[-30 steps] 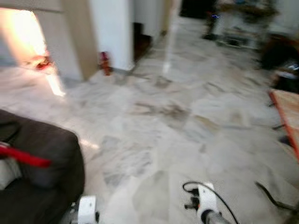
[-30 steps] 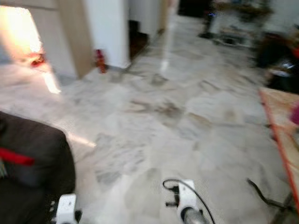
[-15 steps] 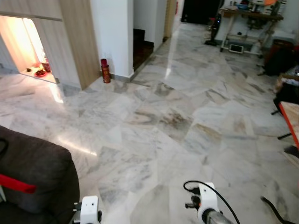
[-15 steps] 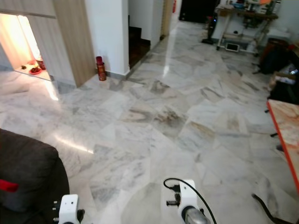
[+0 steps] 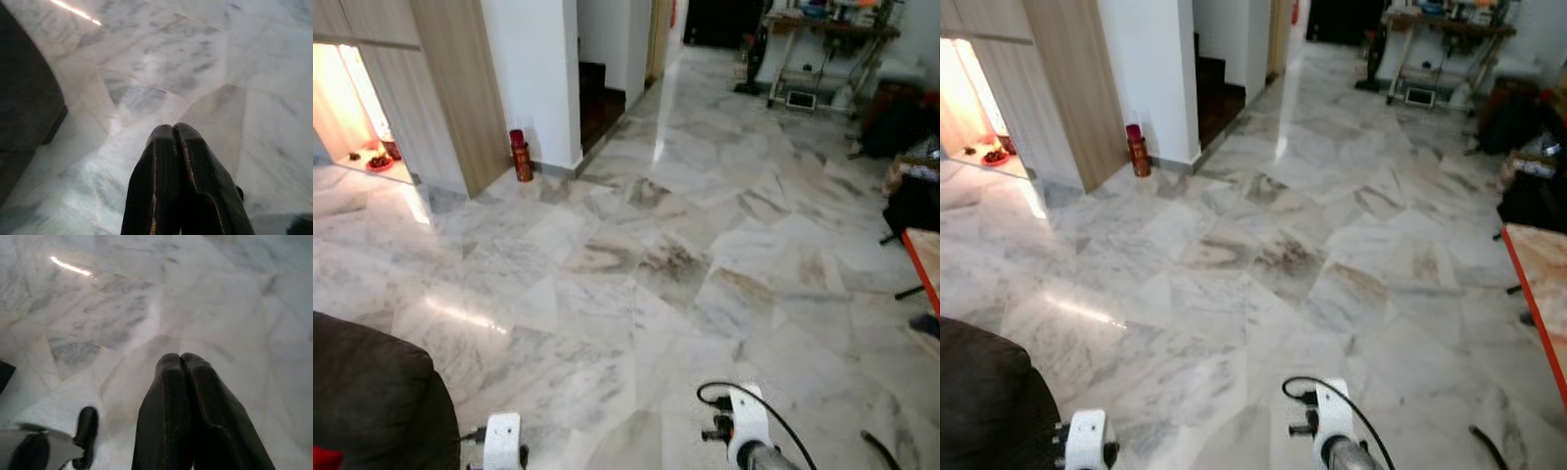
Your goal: Setting the table
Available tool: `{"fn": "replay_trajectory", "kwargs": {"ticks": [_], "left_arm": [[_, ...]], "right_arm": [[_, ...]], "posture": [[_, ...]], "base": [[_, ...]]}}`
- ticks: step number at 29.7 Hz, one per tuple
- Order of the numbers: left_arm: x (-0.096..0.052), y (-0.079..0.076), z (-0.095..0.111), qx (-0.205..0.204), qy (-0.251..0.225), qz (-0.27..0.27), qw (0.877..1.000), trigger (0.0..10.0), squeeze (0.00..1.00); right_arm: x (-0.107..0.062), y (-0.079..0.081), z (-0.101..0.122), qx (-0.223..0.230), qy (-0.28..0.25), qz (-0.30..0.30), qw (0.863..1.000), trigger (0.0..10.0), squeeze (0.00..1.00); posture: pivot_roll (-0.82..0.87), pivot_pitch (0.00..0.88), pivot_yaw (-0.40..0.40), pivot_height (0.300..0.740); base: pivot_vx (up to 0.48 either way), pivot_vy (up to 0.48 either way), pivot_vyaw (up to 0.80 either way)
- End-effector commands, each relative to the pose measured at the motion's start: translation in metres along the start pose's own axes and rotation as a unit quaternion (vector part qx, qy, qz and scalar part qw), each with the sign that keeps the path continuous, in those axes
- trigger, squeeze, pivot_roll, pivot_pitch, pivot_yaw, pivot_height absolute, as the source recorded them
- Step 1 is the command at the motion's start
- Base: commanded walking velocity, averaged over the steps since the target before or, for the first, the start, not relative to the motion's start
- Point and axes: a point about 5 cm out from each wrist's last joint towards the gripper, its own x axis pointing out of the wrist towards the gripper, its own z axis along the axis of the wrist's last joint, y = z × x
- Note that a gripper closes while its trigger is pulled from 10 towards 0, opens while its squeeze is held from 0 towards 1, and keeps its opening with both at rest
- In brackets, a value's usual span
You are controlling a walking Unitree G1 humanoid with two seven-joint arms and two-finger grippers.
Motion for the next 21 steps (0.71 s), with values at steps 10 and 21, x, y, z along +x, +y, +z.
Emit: {"fn": "replay_trajectory", "kwargs": {"ticks": [10,21], "left_arm": [[0.0007,-0.0028,0.0008,-0.004,0.0,0.0,1.0,10.0,0.0],[0.0012,-0.0019,0.0022,-0.007,-0.001,0.002,1.0,10.0,0.0]], "right_arm": [[0.0017,-0.0003,0.0088,-0.005,-0.011,0.003,1.0,10.0,0.0],[0.0011,-0.0017,0.0065,0.001,-0.008,-0.002,1.0,10.0,0.0]], "posture": [[0.12,0.0,-0.066,0.74],[0.11,0.0,-0.063,0.74]], "base": [[0.394,0.0,0.0],[0.395,0.0,0.0]]}}
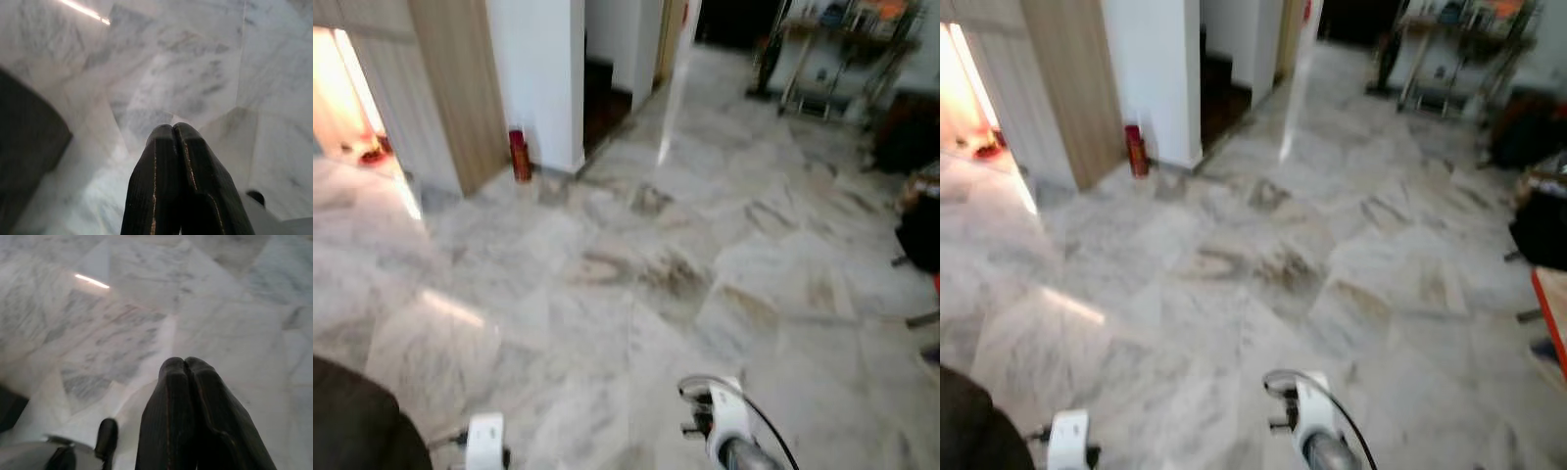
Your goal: Setting the table
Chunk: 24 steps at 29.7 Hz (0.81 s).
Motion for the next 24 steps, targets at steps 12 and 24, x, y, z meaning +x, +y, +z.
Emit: {"fn": "replay_trajectory", "kwargs": {"ticks": [12,24], "left_arm": [[0.0009,-0.0085,0.0004,-0.006,0.0,-0.006,1.0,10.0,0.0],[0.0011,-0.0078,0.0015,-0.009,-0.003,-0.007,1.0,10.0,0.0]], "right_arm": [[-0.0031,-0.0099,-0.0046,0.007,0.006,-0.018,1.0,10.0,0.0],[-0.0029,-0.0102,-0.0043,0.013,0.006,-0.022,1.0,10.0,0.0]], "posture": [[0.12,0.0,-0.063,0.74],[0.11,0.003,-0.057,0.74]], "base": [[0.38,0.0,0.0],[0.0,0.0,0.0]]}}
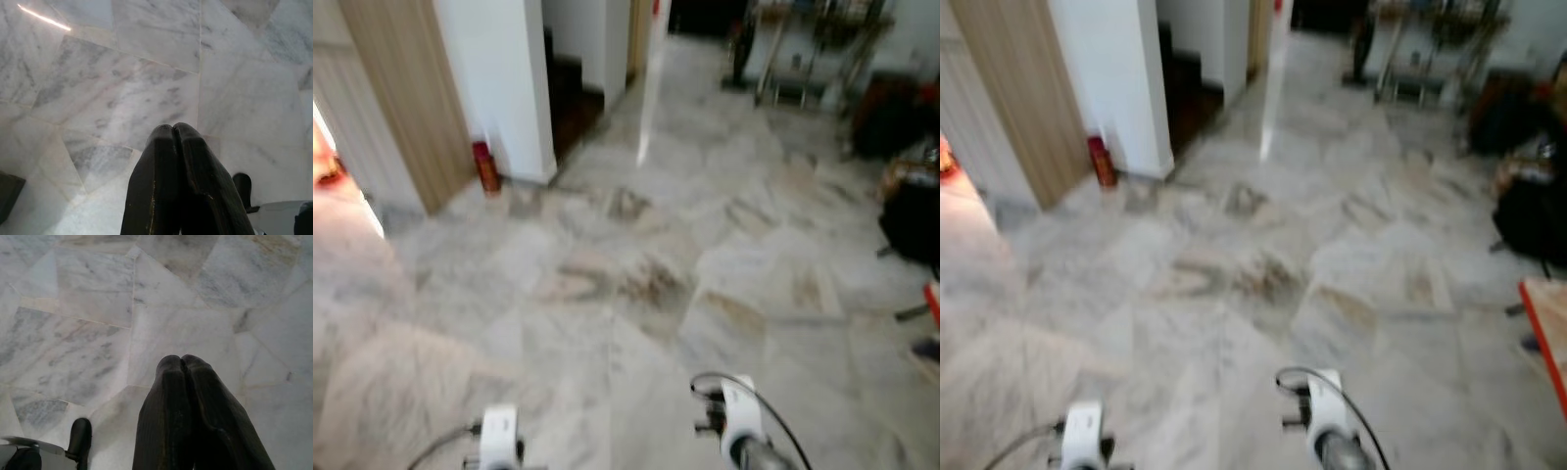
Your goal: Setting the table
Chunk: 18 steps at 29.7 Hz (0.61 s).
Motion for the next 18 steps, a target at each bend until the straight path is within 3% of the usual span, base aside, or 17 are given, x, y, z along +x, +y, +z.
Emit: {"fn": "replay_trajectory", "kwargs": {"ticks": [1,3,15,18], "left_arm": [[-0.0013,0.0059,-0.0025,-0.002,0.004,0.007,1.0,10.0,0.0],[-0.0012,0.0059,-0.0025,-0.003,0.004,0.006,1.0,10.0,0.0],[-0.0016,0.0059,-0.0043,-0.009,0.009,0.009,1.0,10.0,0.0],[-0.0016,0.0059,-0.0049,-0.01,0.012,0.011,1.0,10.0,0.0]], "right_arm": [[0.0011,0.0031,0.0015,0.006,-0.001,0.001,1.0,10.0,0.0],[0.0011,0.0029,0.001,0.004,0.003,0.0,1.0,10.0,0.0],[0.0008,0.0031,-0.0012,0.001,0.01,0.001,1.0,10.0,0.0],[0.0009,0.0035,-0.001,0.0,0.01,0.002,1.0,10.0,0.0]], "posture": [[0.11,0.003,-0.057,0.74],[0.11,0.004,-0.058,0.74],[0.12,0.006,-0.06,0.74],[0.12,0.006,-0.062,0.74]], "base": [[0.0,0.0,0.0],[0.0,0.0,-0.24],[0.0,0.0,-0.79],[0.0,0.48,-0.78]]}}
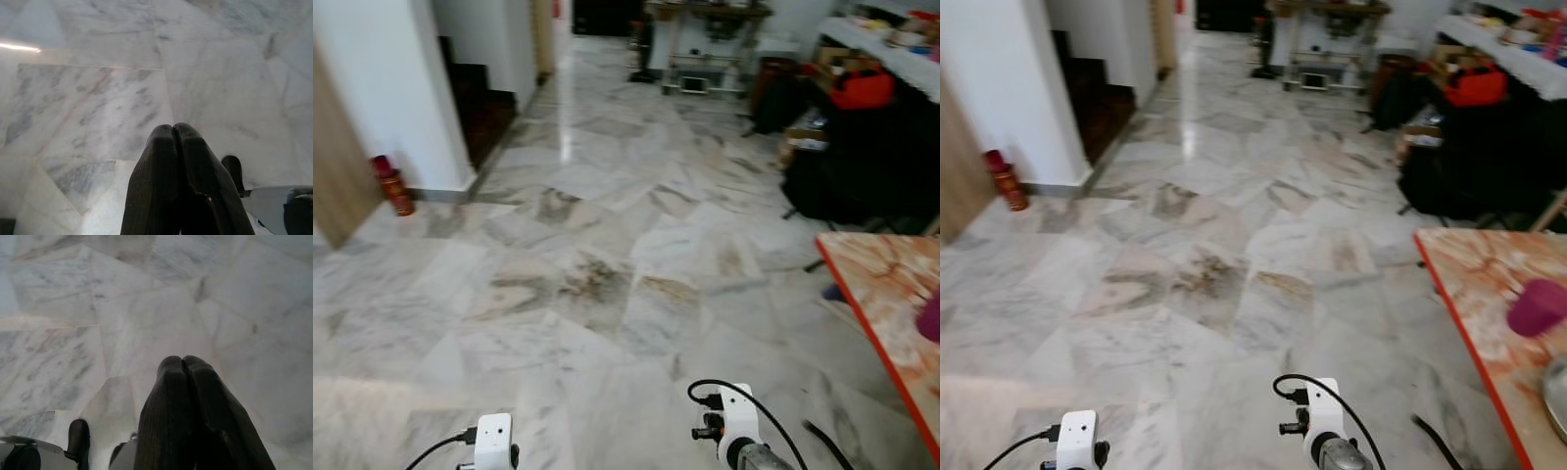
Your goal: Setting the table
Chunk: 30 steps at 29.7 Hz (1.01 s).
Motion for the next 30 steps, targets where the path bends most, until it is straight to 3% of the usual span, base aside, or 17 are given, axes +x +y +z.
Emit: {"fn": "replay_trajectory", "kwargs": {"ticks": [1,9,13,30], "left_arm": [[-0.0005,0.0015,-0.0028,-0.007,0.009,0.005,1.0,10.0,0.0],[-0.0006,0.0006,-0.0031,-0.002,0.009,0.001,1.0,10.0,0.0],[-0.0006,0.0001,-0.0037,-0.001,0.011,0.002,1.0,10.0,0.0],[-0.0007,0.0003,-0.0026,0.01,0.006,0.001,1.0,10.0,0.0]], "right_arm": [[0.0009,0.0007,0.0033,-0.002,-0.003,-0.001,1.0,10.0,0.0],[0.0009,0.0009,0.0034,-0.006,-0.002,0.001,1.0,10.0,0.0],[0.0008,0.0006,0.0033,-0.007,-0.002,0.002,1.0,10.0,0.0],[0.0012,0.0018,0.0039,-0.01,-0.002,0.003,1.0,10.0,0.0]], "posture": [[0.12,0.006,-0.062,0.74],[0.12,0.002,-0.062,0.74],[0.12,0.0,-0.063,0.74],[0.12,0.0,-0.06,0.74]], "base": [[0.0,0.48,-0.78],[0.0,0.081,-0.78],[0.0,0.445,-0.78],[0.0,0.0,-0.78]]}}
